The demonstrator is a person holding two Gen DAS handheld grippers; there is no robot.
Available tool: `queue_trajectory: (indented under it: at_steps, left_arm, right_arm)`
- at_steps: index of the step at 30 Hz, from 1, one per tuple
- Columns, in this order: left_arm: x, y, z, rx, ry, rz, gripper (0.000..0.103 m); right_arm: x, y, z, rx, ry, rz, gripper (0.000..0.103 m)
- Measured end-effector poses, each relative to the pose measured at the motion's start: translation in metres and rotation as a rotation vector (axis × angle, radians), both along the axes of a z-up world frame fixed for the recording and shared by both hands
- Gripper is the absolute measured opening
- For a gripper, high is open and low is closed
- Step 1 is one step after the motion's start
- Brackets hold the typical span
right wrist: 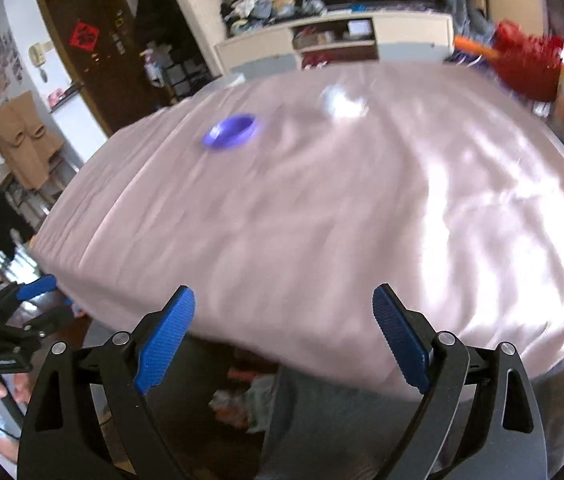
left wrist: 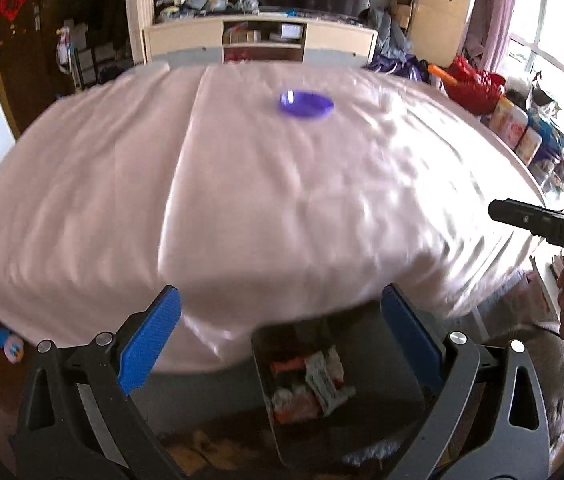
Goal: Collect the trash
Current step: 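Drop the foil ball and blue-capped bottle into the black bin, then grasp the purple dish rim with left tool while right tool grasps the clear plastic bag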
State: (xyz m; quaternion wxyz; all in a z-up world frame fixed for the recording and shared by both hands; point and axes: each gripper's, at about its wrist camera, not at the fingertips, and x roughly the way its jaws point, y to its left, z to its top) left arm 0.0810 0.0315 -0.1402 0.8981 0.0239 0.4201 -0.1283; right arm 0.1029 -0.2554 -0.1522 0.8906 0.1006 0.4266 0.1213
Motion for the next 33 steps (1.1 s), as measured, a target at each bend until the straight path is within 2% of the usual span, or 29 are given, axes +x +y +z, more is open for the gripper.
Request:
queue_trajectory:
  at_steps: [7,15,21,27,33]
  left_arm:
    - [0.061,-0.013,0.021,-0.009,-0.012,-0.018,0.095]
    - [0.137,-0.023,0.019,0.009,0.005,-0.006,0.094]
    - [0.188,-0.031,0.014,0.006,0.011,0.002,0.086]
    - [0.236,-0.046,0.003,0.004,0.041,-0.003,0.068]
    - [0.265,-0.06,-0.013,0.046,0.065,-0.02,0.061]
  right_arm:
    - [0.061,-0.013,0.018,-0.045,-0.019,-0.035,0.091]
    - [0.138,-0.008,0.006,-0.078,0.022,-0.034,0.091]
    - [0.18,-0.004,-0.002,-0.088,0.025,-0.055,0.091]
    - [0.213,-0.004,-0.012,-0.103,0.029,-0.072,0.09]
    - [0.231,0.003,-0.022,-0.122,0.034,-0.059,0.069]
